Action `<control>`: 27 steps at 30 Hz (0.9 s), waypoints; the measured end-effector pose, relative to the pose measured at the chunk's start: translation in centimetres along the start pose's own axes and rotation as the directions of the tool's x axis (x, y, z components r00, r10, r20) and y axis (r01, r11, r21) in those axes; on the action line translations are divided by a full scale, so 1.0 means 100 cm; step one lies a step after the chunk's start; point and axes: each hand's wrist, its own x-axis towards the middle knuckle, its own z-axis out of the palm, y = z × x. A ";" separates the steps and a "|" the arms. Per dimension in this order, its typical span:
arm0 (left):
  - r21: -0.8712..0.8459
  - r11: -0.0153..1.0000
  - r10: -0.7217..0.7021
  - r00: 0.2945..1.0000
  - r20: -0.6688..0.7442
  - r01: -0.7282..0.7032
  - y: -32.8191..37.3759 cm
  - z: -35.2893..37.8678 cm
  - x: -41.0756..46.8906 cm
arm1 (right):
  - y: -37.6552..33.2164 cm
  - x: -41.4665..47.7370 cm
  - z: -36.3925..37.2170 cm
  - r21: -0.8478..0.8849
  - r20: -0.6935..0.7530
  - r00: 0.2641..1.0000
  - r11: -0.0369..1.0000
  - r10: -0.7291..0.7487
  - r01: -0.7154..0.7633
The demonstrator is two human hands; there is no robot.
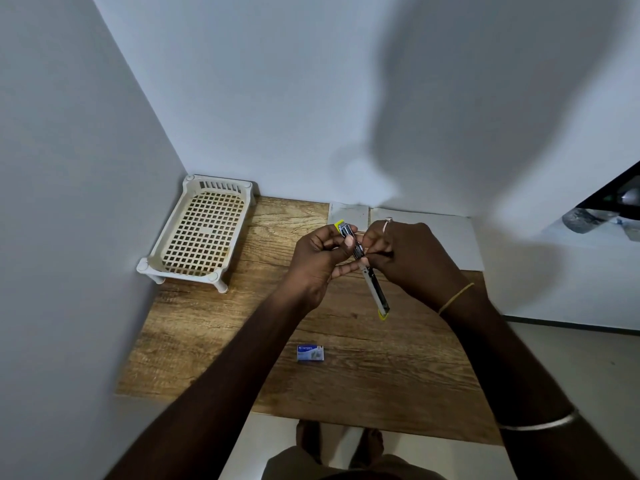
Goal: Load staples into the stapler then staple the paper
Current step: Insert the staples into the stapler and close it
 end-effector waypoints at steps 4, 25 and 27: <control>0.024 1.000 -0.009 1.000 0.000 0.009 0.000 0.002 0.001 | 0.001 -0.001 -0.001 0.013 -0.025 0.999 1.000 0.027 -0.027; 0.009 1.000 -0.011 1.000 0.012 0.011 -0.004 0.001 0.001 | 0.015 0.005 -0.003 0.173 0.121 0.961 0.948 0.248 -0.267; 0.008 1.000 -0.011 1.000 0.012 0.011 -0.004 0.001 0.000 | 0.017 0.006 -0.003 0.197 0.176 0.951 0.938 0.253 -0.286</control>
